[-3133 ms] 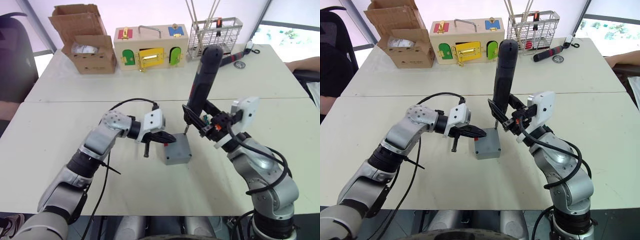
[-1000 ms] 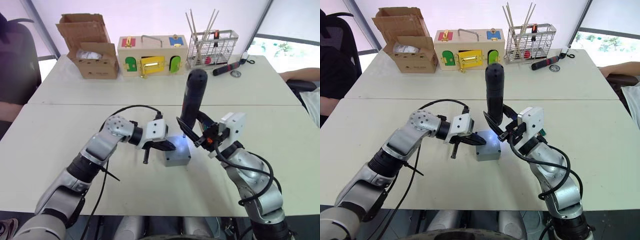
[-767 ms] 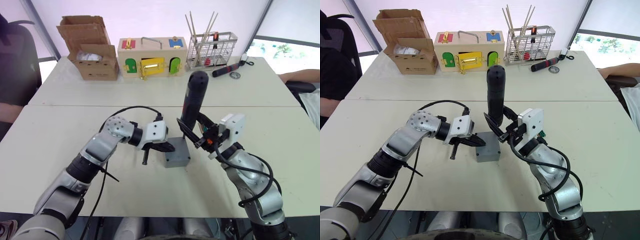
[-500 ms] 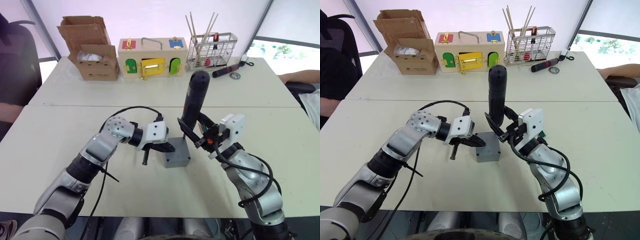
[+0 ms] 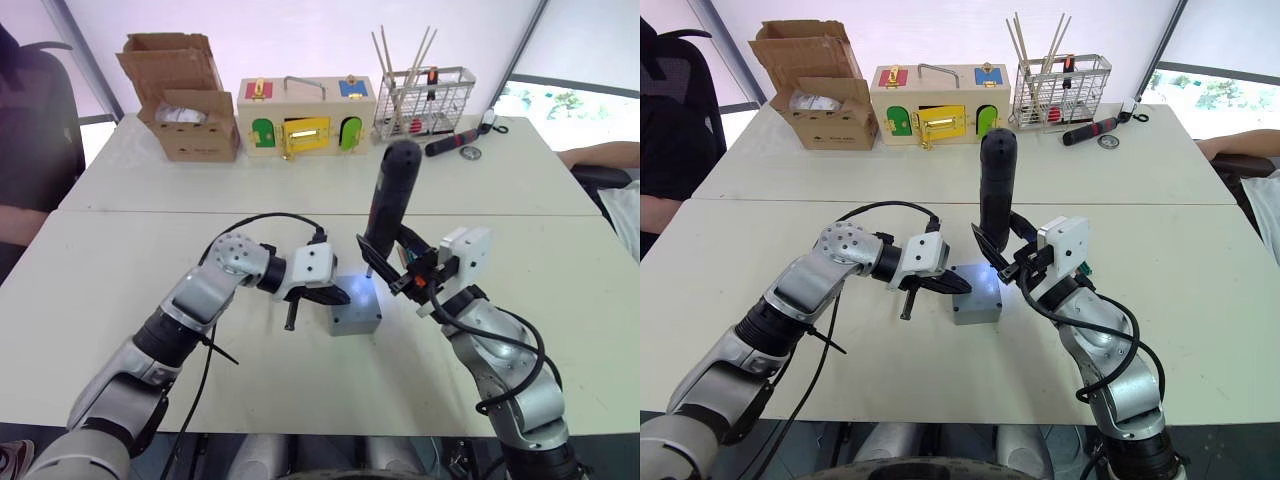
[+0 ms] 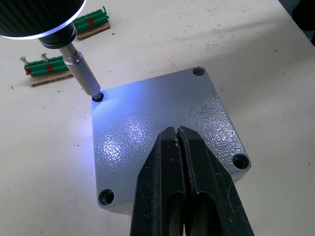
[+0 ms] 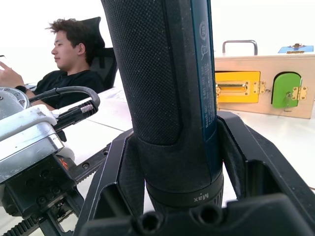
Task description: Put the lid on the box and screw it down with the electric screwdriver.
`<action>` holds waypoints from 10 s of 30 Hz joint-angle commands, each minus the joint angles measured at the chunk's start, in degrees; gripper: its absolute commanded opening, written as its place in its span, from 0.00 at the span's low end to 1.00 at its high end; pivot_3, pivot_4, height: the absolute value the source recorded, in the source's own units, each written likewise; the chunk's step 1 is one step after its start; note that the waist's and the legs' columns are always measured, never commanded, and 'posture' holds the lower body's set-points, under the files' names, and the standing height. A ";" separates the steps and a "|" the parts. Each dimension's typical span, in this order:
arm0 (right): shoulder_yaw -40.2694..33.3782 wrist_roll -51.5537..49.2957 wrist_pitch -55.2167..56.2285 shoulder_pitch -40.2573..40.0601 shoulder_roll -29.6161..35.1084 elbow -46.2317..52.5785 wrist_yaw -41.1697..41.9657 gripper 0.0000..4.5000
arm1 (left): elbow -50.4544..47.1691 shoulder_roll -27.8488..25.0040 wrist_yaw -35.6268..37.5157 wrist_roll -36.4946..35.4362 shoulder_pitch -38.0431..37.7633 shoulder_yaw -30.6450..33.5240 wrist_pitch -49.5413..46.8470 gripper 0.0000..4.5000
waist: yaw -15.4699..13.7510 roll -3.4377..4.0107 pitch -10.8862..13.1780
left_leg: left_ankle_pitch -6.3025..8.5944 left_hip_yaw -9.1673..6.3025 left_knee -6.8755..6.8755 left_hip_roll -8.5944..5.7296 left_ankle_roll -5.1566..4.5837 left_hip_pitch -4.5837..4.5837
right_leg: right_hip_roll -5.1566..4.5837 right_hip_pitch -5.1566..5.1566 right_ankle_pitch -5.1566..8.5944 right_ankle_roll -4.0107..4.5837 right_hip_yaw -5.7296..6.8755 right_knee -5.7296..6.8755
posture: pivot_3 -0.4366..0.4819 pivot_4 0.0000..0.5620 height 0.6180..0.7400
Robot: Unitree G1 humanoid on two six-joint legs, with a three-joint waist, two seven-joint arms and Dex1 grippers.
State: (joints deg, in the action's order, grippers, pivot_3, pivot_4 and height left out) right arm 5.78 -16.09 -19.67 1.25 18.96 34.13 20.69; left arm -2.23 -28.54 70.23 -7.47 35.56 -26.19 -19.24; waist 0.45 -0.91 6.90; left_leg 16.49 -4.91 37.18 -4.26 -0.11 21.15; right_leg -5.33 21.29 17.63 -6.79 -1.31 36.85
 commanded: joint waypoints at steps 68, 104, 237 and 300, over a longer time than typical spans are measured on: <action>-8.97 -24.59 -67.10 25.83 51.44 -48.18 19.57 0.42 | -14.82 6.23 -7.59 -6.01 0.76 2.16 -4.44 0.00 | -1.27 1.31 1.99 | -0.19 0.43 0.96 -0.14 0.26 2.37 | -0.16 1.91 -0.05 -0.03 -0.01 0.51 | 0.48 0.27 1.00; -13.54 -27.79 -48.07 6.66 34.69 4.20 20.07 0.99 | -10.26 -9.46 -5.32 -7.80 -8.46 11.21 -10.69 0.00 | -1.36 1.07 2.00 | -0.19 0.26 1.10 -0.19 0.27 2.31 | -0.23 1.80 -0.06 -0.05 0.02 0.68 | 0.48 0.27 1.00; -10.32 1.78 -9.79 12.58 6.36 -25.62 3.08 0.53 | -14.23 -5.48 -11.40 -13.24 -2.17 13.79 -14.07 0.00 | -0.73 0.86 1.98 | -0.38 0.26 1.04 -0.17 0.59 2.19 | -0.02 2.07 -0.06 -0.05 0.03 1.24 | 0.48 0.27 1.00; -11.59 -18.21 -29.93 5.54 16.61 3.39 11.31 0.01 | -15.15 -9.60 -4.43 -14.59 -4.45 12.49 -12.60 0.00 | -0.93 0.86 1.98 | -0.37 0.23 1.04 -0.16 0.56 2.20 | -0.03 2.05 -0.06 -0.05 0.04 1.22 | 0.48 0.27 1.00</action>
State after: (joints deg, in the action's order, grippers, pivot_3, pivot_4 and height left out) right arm -5.87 -34.54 -51.02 6.67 34.92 36.86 31.91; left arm -15.88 -38.12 65.88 -21.75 30.22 -14.22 -32.14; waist -0.47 -0.06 8.88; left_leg 16.13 -4.69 38.22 -4.42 0.46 23.35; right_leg -5.36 23.34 17.57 -6.84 -1.27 38.07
